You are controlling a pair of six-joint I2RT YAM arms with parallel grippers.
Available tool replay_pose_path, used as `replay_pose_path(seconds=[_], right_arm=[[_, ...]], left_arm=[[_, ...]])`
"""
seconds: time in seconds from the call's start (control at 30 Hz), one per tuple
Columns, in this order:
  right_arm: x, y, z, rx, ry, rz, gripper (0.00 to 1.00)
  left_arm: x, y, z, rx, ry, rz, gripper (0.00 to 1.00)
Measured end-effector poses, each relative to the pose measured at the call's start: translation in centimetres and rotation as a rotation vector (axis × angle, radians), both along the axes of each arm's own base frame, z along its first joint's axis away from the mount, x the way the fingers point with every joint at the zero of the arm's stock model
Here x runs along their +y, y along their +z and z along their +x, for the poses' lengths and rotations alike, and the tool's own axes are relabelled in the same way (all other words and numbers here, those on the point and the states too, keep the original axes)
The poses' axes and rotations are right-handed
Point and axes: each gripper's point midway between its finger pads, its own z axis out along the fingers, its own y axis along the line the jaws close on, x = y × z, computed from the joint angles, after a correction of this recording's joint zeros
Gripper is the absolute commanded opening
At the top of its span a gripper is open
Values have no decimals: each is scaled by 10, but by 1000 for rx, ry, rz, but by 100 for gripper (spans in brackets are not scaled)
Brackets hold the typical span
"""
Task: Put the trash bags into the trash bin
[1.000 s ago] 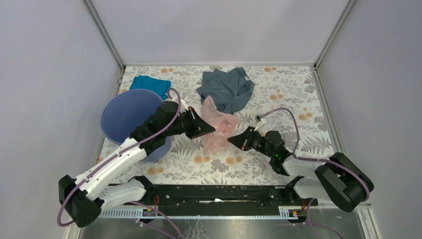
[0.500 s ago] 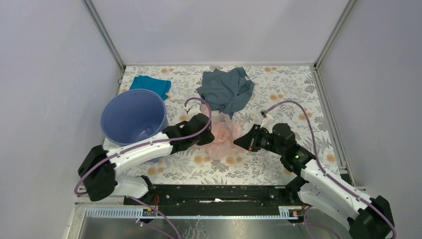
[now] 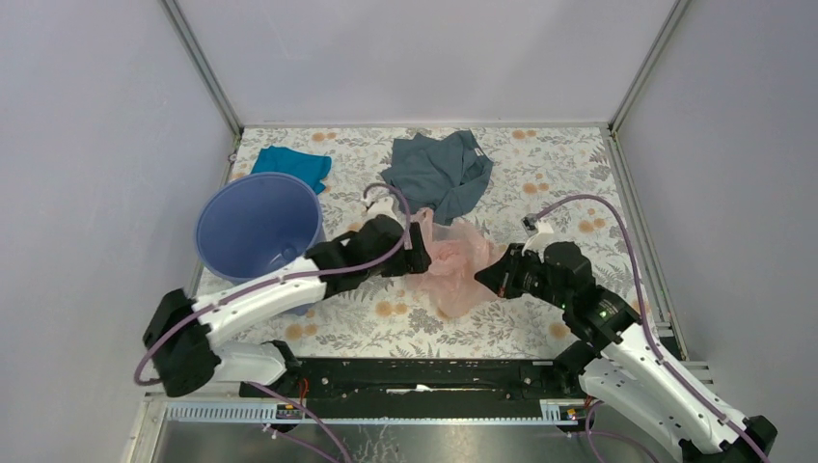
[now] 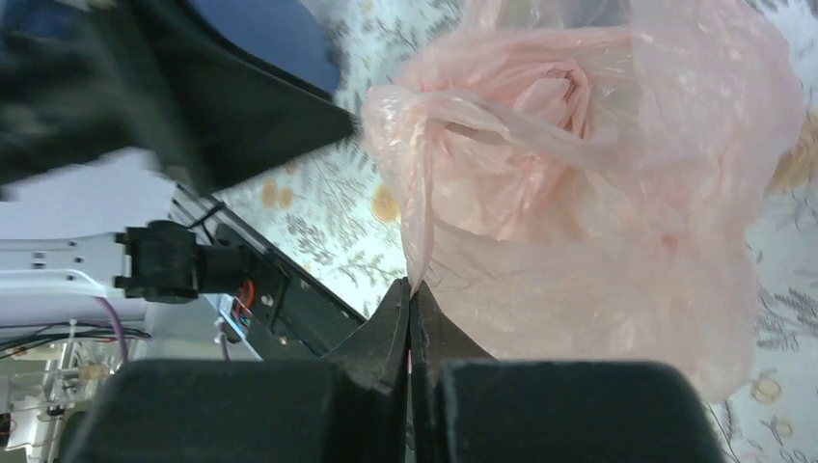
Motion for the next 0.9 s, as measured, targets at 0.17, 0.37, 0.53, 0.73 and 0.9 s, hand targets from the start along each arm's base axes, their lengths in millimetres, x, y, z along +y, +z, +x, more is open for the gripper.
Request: replay_pose_path(seconds=[0.17, 0.37, 0.53, 0.73, 0.9], right_arm=[[-7, -29, -9, 70, 3, -61, 0], [-13, -31, -12, 66, -3, -78, 0], [-16, -32, -13, 56, -10, -88, 0], [-18, -32, -12, 42, -13, -101, 0], [-22, -34, -13, 40, -19, -116, 0]], left_arm=[[2, 76, 12, -130, -17, -100, 99], [9, 80, 54, -135, 25, -50, 98], [-21, 52, 89, -98, -15, 65, 92], [-38, 32, 115, -93, -30, 137, 73], [-36, 36, 129, -112, -41, 184, 75]])
